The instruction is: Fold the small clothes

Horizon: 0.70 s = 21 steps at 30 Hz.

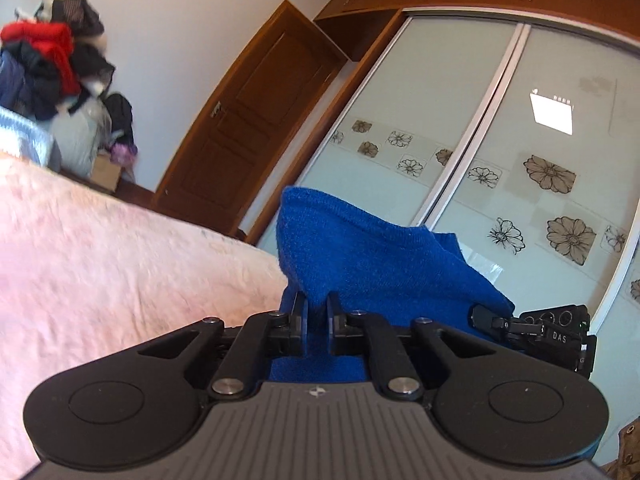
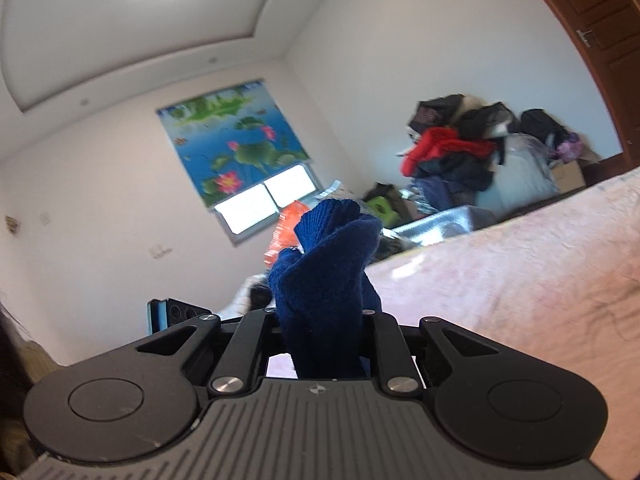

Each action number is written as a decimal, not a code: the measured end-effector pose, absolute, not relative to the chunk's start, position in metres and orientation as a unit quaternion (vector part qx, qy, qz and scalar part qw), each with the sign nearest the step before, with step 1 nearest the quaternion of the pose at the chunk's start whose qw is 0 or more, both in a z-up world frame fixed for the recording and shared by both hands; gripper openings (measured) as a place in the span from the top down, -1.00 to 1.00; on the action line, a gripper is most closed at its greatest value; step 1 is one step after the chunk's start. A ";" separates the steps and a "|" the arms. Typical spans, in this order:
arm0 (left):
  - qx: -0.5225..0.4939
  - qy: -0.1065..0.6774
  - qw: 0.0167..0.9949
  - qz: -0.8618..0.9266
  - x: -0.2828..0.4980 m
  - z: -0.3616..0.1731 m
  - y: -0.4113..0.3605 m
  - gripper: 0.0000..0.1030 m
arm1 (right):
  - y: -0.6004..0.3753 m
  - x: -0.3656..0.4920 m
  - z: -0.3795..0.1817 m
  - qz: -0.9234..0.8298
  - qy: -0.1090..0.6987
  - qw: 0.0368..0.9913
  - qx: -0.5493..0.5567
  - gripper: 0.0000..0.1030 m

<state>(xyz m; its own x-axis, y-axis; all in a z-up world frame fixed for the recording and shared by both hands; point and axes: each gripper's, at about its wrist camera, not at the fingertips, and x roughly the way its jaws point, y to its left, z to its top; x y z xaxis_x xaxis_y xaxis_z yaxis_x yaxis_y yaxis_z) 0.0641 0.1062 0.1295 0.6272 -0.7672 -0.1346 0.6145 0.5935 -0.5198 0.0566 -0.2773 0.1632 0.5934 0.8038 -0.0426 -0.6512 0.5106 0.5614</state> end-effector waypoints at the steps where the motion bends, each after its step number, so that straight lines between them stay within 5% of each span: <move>1: -0.209 0.177 0.880 -0.388 0.063 0.138 0.106 0.84 | -0.279 0.061 0.164 0.430 0.152 0.849 0.265 0.62; 10: -0.162 0.258 0.905 -0.296 0.157 0.090 0.061 0.85 | -0.291 0.186 0.057 0.306 0.293 0.866 0.265 0.62; 16: -0.120 0.294 0.908 -0.274 0.170 0.061 0.033 0.85 | -0.301 0.237 0.009 0.240 0.329 0.879 0.247 0.85; 19: -0.066 0.285 0.917 -0.272 0.149 0.059 0.018 0.85 | -0.309 0.224 0.001 0.143 0.347 0.906 0.195 0.51; 21: -0.057 0.295 0.912 -0.279 0.144 0.052 0.017 0.83 | -0.325 0.208 -0.005 0.162 0.338 0.899 0.226 -0.24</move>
